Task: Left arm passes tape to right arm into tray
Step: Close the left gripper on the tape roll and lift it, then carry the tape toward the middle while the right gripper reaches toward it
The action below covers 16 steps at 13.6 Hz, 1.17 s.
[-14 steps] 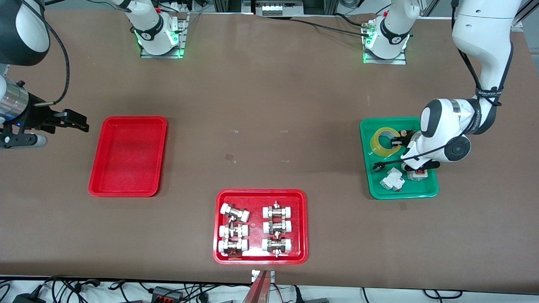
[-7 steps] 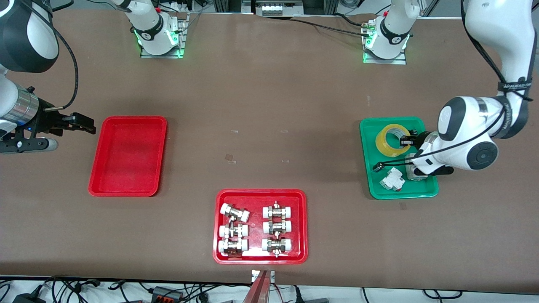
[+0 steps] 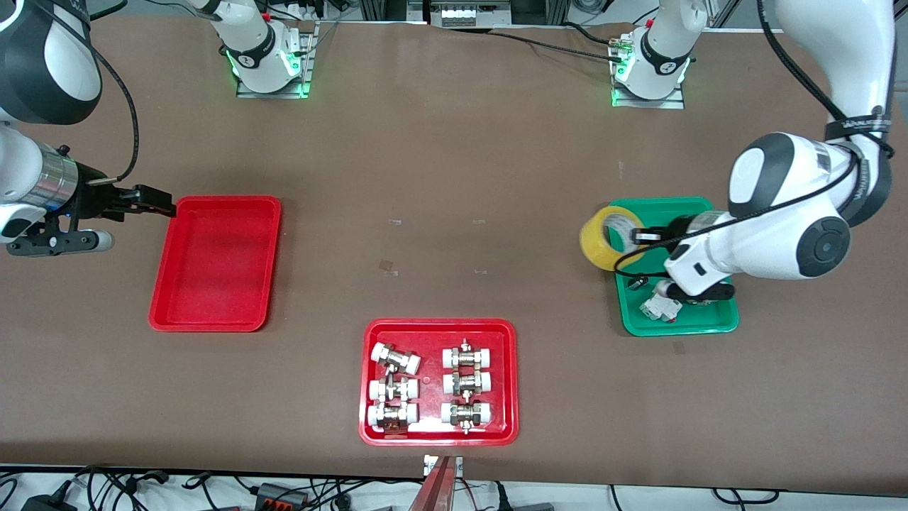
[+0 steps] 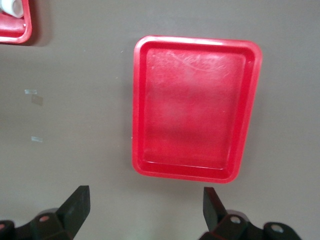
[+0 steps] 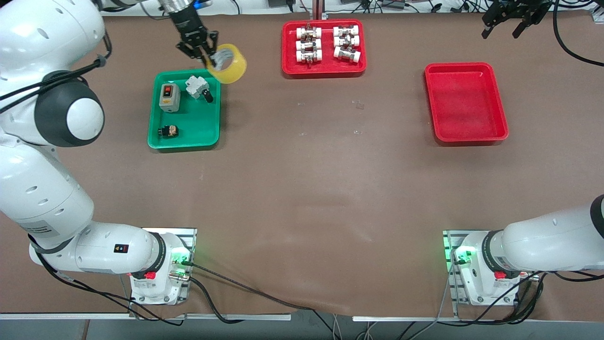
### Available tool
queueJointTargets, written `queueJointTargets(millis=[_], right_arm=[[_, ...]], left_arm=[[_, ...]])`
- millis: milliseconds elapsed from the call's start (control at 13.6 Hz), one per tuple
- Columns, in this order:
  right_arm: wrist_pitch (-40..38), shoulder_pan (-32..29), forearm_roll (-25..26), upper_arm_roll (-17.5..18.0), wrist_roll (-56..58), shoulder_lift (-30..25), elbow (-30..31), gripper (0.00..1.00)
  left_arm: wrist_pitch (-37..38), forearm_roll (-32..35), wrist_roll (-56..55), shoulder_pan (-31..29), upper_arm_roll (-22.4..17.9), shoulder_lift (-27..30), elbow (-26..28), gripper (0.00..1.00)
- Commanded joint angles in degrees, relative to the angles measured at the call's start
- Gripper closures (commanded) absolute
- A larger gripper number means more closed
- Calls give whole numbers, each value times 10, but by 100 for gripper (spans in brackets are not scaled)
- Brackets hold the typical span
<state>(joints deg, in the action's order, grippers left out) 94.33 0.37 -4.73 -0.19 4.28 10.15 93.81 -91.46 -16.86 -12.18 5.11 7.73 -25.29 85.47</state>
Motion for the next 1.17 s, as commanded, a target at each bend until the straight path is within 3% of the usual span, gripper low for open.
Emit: queueJointTargets(millis=[0, 366, 586, 806, 953, 1099], right_arm=[[-6, -2, -45, 0, 5, 15, 1, 0], [4, 23, -135, 1, 32, 78, -7, 0], [27, 37, -175, 1, 54, 124, -28, 0], [42, 40, -271, 7, 165, 173, -30, 0], [57, 52, -322, 8, 203, 197, -33, 0], [80, 86, -327, 7, 204, 200, -42, 0]], left_arm=[[-19, -61, -77, 50, 0, -42, -54, 99], [-219, -204, -99, 133, 1, -117, -58, 99], [-300, -268, -96, 168, 2, -144, -59, 99], [-402, -319, -94, 206, 2, -169, -60, 99], [-439, -332, -95, 226, 2, -189, -81, 99], [-445, -353, -93, 245, 2, -203, -96, 99]])
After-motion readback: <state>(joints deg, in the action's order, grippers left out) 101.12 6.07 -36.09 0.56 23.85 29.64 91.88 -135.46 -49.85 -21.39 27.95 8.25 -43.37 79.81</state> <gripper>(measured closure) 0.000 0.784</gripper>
